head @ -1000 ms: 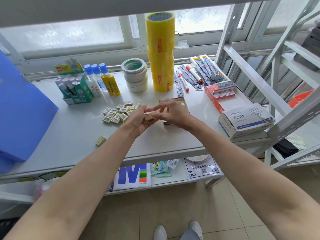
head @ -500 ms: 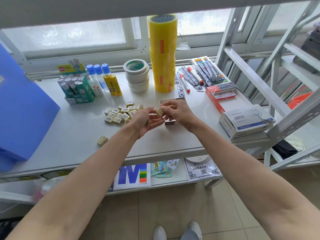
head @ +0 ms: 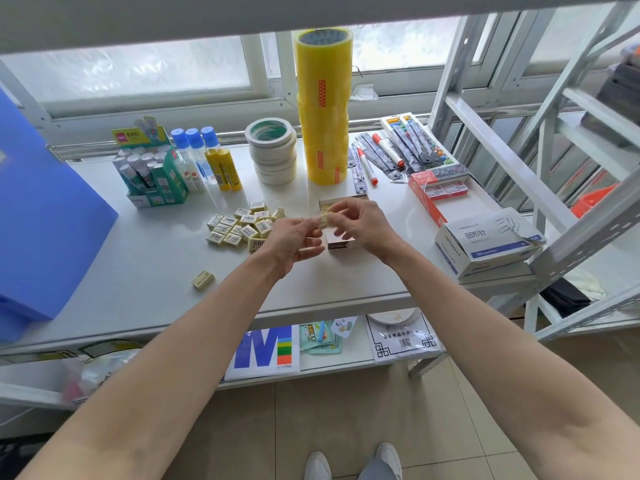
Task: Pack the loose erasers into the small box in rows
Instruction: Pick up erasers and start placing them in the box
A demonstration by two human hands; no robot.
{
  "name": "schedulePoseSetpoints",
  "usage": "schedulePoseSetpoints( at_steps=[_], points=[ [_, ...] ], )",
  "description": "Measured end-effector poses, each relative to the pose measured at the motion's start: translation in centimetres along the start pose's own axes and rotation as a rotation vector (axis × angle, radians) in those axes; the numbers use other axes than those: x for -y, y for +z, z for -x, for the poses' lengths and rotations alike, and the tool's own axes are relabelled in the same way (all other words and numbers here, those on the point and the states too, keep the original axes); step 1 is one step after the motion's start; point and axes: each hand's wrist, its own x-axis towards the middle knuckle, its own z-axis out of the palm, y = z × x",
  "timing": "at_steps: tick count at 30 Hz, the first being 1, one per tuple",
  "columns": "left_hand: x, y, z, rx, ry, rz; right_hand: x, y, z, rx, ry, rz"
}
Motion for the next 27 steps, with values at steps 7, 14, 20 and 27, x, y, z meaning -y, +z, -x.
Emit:
schedulePoseSetpoints(
  at_steps=[7, 14, 20, 27],
  points=[
    [0.1, 1.2, -0.8, -0.115, 0.033, -0.185, -0.1, -1.2, -0.1, -0.023, -0.120, 0.321],
    [0.9, 1.8, -1.3, -0.137, 0.011, -0.380, -1.2, -2.3, -2.1, -0.060, -0.063, 0.643],
    [1.4, 2.0, -1.7, -0.143, 0.003, -0.421, -1.0, -1.0, -2.7, 0.066, -0.072, 0.708],
    [1.6, 1.8, -1.9, -0.137, 0.008, -0.420, -1.3, -0.2, -2.6, 0.015, -0.071, 0.669]
  ],
)
